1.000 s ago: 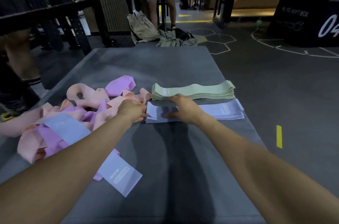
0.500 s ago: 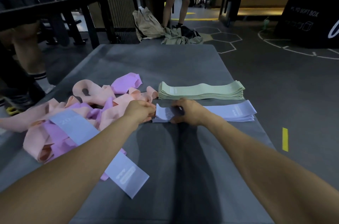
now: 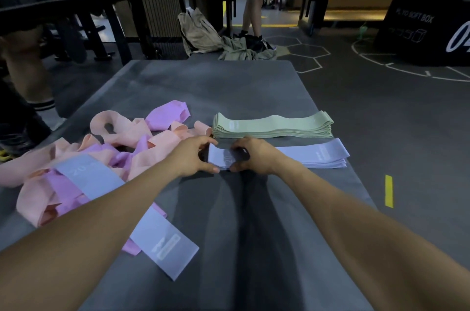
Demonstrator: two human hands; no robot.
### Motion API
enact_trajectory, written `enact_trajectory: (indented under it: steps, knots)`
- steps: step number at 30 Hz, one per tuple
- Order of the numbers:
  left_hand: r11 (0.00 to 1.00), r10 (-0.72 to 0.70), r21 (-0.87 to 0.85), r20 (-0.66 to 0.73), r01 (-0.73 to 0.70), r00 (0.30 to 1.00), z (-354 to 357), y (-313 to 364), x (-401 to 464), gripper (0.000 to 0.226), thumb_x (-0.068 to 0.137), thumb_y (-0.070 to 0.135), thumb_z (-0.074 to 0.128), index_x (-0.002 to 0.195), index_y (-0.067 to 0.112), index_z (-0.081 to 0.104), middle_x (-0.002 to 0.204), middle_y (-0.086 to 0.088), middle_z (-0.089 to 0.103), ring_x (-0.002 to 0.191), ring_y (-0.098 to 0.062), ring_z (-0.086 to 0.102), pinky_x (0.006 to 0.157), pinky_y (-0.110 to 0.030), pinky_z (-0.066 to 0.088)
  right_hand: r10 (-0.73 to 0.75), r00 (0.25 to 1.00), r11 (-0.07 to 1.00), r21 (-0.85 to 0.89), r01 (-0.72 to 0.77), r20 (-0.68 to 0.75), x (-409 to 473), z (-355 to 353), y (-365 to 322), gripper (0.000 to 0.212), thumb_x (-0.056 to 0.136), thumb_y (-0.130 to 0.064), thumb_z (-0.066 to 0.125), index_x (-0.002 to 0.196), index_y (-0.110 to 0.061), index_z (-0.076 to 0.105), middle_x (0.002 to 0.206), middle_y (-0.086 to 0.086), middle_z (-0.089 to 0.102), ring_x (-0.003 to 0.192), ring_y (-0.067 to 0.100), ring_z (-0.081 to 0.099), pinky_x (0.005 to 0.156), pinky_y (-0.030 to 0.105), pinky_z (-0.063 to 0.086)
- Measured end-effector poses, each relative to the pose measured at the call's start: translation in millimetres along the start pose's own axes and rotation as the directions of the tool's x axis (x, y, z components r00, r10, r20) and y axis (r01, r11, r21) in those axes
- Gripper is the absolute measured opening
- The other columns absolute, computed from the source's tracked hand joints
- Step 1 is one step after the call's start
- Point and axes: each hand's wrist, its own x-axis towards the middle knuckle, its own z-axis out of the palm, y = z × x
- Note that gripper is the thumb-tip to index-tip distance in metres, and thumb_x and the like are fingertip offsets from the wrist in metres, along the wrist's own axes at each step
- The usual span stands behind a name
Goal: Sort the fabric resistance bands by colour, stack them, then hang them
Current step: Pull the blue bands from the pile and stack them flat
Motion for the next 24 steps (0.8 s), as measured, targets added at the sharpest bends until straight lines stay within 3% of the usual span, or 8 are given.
enact_trajectory:
  steps: [10, 14, 17, 20, 24]
  knots:
    - [0.987, -0.035, -0.159, 0.005, 0.036, 0.999, 5, -6, 7, 0.057, 0.06, -0.002, 0.084, 0.105, 0.019, 0.056, 0.106, -0.004, 0.062, 0.108, -0.025, 0.059, 0.1, -0.038, 0.046, 0.006, 1.0, 1.0, 0.002, -0.006, 0.015, -2, -1, 0, 0.061, 0.075, -0.03, 0.076, 0.129, -0.014, 0.052, 0.125, 0.006, 0.055, 0.109, 0.023, 0.052, 0.089, 0.029, 0.042]
    - [0.979, -0.05, -0.195, 0.034, 0.056, 0.998, 5, -7, 7, 0.061, 0.059, -0.003, 0.084, 0.108, 0.018, 0.055, 0.11, -0.005, 0.062, 0.112, -0.025, 0.058, 0.103, -0.037, 0.044, 0.013, 1.0, 1.0, 0.007, -0.013, 0.015, -3, -3, -1, 0.061, 0.076, -0.029, 0.075, 0.129, -0.014, 0.051, 0.124, 0.007, 0.056, 0.109, 0.023, 0.052, 0.087, 0.028, 0.041]
    - [0.987, -0.026, -0.155, 0.039, 0.032, 0.999, 0, -3, 1, 0.078, 0.058, 0.007, 0.088, 0.125, 0.016, 0.051, 0.124, -0.003, 0.056, 0.12, -0.018, 0.052, 0.106, -0.032, 0.039, 0.01, 1.0, 1.0, -0.003, -0.01, 0.005, -2, -2, -2, 0.059, 0.075, -0.028, 0.076, 0.127, -0.013, 0.053, 0.122, 0.008, 0.058, 0.106, 0.024, 0.053, 0.084, 0.027, 0.041]
    - [0.994, 0.107, 0.025, -0.066, -0.105, 0.992, -7, 10, -9, 0.085, 0.06, 0.02, 0.088, 0.134, 0.017, 0.046, 0.128, 0.004, 0.047, 0.116, -0.009, 0.044, 0.097, -0.019, 0.033, 0.011, 1.0, 1.0, -0.017, -0.012, -0.01, -2, -1, -1, 0.055, 0.073, -0.028, 0.077, 0.122, -0.013, 0.055, 0.118, 0.009, 0.06, 0.095, 0.022, 0.053, 0.079, 0.026, 0.041]
    - [0.941, 0.267, 0.234, -0.077, -0.243, 0.961, -4, 37, -10, 0.081, 0.062, 0.032, 0.085, 0.132, 0.021, 0.048, 0.129, 0.005, 0.047, 0.119, -0.014, 0.045, 0.095, -0.023, 0.036, 0.015, 0.999, 0.996, -0.092, -0.018, -0.038, -14, -12, 6, 0.069, 0.07, -0.031, 0.079, 0.131, -0.014, 0.05, 0.13, 0.009, 0.053, 0.117, 0.028, 0.05, 0.096, 0.033, 0.043]
